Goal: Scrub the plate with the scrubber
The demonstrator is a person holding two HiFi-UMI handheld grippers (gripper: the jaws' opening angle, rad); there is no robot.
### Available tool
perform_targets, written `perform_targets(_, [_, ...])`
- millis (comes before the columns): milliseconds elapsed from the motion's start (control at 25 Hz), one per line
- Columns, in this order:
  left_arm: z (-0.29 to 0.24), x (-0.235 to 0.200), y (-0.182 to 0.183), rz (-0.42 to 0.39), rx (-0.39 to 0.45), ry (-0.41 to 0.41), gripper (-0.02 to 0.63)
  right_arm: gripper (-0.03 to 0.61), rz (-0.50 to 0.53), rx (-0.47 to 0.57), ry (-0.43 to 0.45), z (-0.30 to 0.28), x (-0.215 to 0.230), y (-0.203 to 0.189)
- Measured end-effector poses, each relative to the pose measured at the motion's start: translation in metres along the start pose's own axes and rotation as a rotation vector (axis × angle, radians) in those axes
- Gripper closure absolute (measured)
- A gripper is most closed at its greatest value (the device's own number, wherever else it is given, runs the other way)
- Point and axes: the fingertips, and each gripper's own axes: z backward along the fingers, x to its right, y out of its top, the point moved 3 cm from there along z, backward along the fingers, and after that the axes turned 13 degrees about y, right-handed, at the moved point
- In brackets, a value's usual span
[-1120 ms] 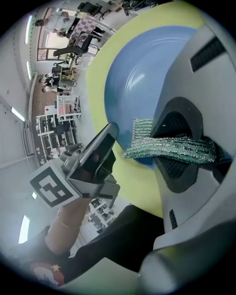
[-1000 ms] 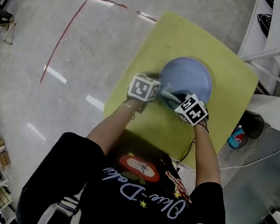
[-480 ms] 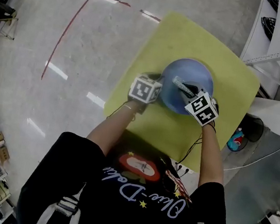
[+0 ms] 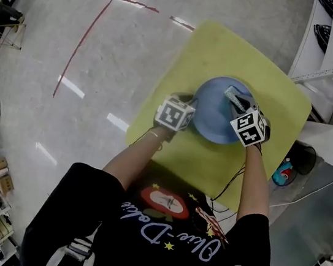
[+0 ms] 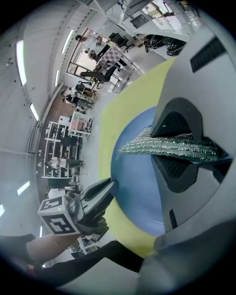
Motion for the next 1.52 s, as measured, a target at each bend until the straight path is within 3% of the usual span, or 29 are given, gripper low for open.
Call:
perform_targets(360, [-0.003,0.002,0.000,-0.008,0.013,0.005,0.557,0.511,-0.008,-0.065,0.082,-0.015,-0.022,-0.014])
perform_targets(800, [-0.001,0.001,-0.001,-0.015,0.018,0.002,0.557,0.511,-0.046,-0.053,0.177,-0.016,-0.062,-0.015])
perform_targets(1520, [-0.003,0.001,-0.001,-0.019,0.024,0.016,0.557,0.511,-0.002,-0.039,0.364,-0.016,-0.131,-0.010])
